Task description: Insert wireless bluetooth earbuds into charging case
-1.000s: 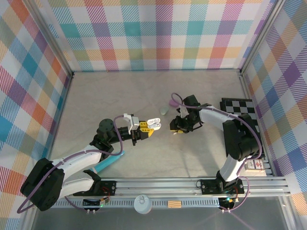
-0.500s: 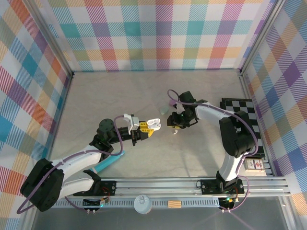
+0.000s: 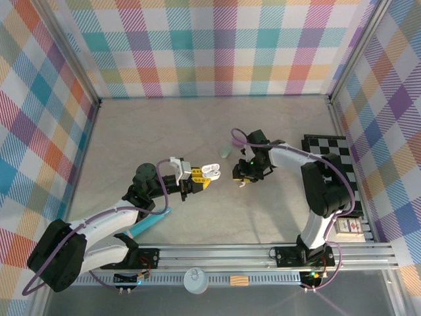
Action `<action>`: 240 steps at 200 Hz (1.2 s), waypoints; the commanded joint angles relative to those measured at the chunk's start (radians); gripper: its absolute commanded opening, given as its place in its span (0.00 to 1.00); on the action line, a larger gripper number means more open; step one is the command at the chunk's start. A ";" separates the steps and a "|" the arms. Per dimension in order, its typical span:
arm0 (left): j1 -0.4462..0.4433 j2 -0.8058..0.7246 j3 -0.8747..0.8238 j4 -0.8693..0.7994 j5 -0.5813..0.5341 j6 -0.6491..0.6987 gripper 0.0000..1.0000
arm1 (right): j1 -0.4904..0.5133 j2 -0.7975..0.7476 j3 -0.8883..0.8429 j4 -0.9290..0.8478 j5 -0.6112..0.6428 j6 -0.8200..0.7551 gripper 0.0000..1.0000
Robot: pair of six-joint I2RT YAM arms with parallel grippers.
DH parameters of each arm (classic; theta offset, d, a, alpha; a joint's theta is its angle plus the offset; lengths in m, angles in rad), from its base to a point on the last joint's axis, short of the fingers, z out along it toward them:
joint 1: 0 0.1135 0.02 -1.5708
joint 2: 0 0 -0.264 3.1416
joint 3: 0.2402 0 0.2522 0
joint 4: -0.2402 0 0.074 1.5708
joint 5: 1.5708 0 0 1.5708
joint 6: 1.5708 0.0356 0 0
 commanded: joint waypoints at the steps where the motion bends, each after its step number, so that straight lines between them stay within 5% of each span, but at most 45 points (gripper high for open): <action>1: 0.003 -0.023 0.003 0.007 0.016 0.021 0.00 | 0.005 -0.040 -0.025 -0.043 0.018 0.002 0.37; 90: 0.003 -0.025 0.010 -0.007 0.016 0.032 0.00 | 0.003 -0.168 -0.125 -0.115 0.100 0.018 0.36; 111: 0.003 -0.016 0.014 -0.001 0.021 0.029 0.00 | 0.003 -0.165 -0.067 -0.178 0.233 0.149 0.37; 156: 0.002 -0.027 0.011 -0.004 0.023 0.031 0.00 | 0.008 -0.114 -0.017 -0.204 0.256 0.439 0.56; 184: 0.002 -0.023 0.008 -0.002 0.027 0.041 0.00 | 0.028 -0.099 0.020 -0.271 0.341 0.560 0.50; 240: 0.002 -0.006 0.008 0.018 0.036 0.048 0.00 | 0.031 0.052 0.159 -0.364 0.256 0.599 0.49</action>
